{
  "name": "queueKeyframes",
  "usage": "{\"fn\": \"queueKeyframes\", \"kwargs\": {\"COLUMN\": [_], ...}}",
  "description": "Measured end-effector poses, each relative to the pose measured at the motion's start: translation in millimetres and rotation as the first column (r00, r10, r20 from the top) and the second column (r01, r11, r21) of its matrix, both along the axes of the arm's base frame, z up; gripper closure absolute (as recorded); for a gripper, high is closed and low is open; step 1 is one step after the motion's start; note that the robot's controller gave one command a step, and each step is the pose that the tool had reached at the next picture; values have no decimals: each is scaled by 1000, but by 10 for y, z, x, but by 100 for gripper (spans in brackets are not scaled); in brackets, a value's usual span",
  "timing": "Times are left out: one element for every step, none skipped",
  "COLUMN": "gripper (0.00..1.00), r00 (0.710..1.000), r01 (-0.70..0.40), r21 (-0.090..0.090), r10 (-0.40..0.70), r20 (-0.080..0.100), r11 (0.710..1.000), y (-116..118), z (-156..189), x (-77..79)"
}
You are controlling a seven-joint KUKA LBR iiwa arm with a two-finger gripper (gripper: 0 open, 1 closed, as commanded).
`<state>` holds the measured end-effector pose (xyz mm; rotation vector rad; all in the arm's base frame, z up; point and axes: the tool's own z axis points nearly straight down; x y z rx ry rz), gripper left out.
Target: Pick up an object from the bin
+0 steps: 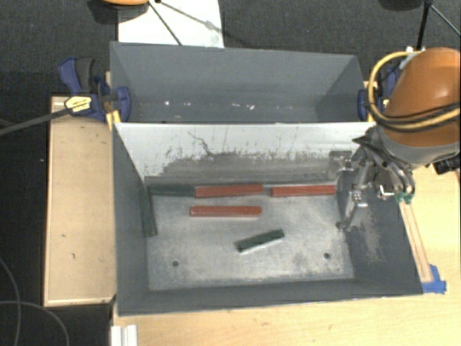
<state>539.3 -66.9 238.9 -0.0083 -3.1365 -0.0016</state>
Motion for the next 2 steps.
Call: {"fn": "queueKeyframes", "kwargs": {"gripper": [0,0], "r00": [1000,1000], "r01": [-2,-28], "r21": [-1,-2], "r10": [2,28], "r20": [8,12], "r11": [1000,1000], "y": [2,391], "z": [42,-580], "x": [15,-264]}}
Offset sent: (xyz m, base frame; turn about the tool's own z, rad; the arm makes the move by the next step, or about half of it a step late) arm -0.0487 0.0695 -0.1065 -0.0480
